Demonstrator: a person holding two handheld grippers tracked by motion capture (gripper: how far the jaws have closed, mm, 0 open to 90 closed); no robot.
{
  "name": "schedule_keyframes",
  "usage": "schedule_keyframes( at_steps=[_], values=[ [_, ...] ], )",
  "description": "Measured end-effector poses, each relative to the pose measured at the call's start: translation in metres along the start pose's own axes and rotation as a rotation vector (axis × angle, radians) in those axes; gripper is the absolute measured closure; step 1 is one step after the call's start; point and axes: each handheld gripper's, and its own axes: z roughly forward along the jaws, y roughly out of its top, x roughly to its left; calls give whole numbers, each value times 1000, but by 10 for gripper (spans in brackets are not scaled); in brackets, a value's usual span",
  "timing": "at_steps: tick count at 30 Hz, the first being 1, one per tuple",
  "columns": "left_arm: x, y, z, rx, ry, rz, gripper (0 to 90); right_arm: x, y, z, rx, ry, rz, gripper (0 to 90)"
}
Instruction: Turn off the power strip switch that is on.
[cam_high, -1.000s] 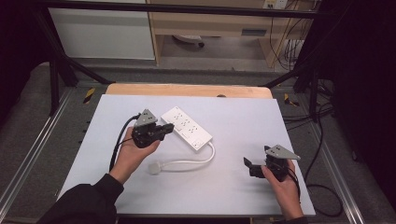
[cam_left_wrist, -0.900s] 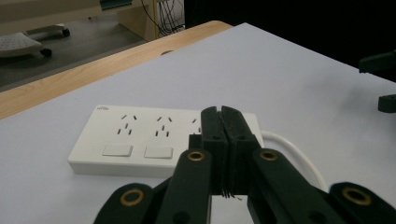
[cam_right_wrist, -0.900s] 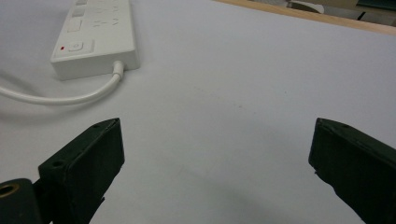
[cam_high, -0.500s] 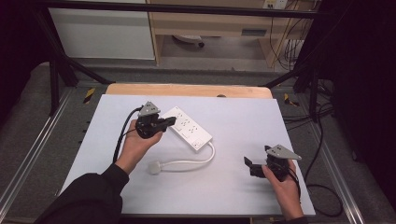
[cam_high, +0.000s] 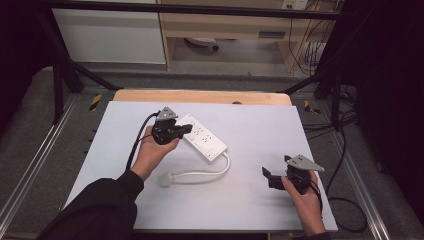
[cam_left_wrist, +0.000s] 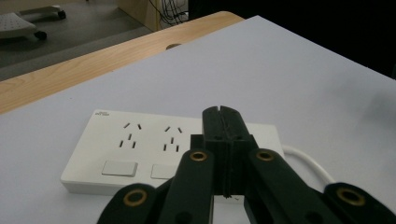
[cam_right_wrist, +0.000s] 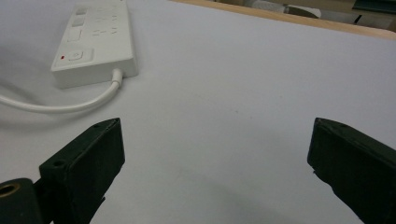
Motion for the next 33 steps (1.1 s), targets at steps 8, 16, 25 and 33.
schedule_keyframes(
  at_steps=[8, 16, 25, 33],
  values=[
    [4, -2, 10, 33, 3, -2, 900, 0, 0, 1, 8, 13, 3, 45],
    [7, -4, 21, 71, 11, -3, 900, 0, 0, 2, 13, 21, 4, 41],
    [8, -7, 31, 100, 13, 0, 900, 1, 0, 2, 16, 28, 5, 41],
    [9, -10, 37, 118, 9, -2, 900, 1, -1, 2, 16, 28, 4, 41]
  ],
)
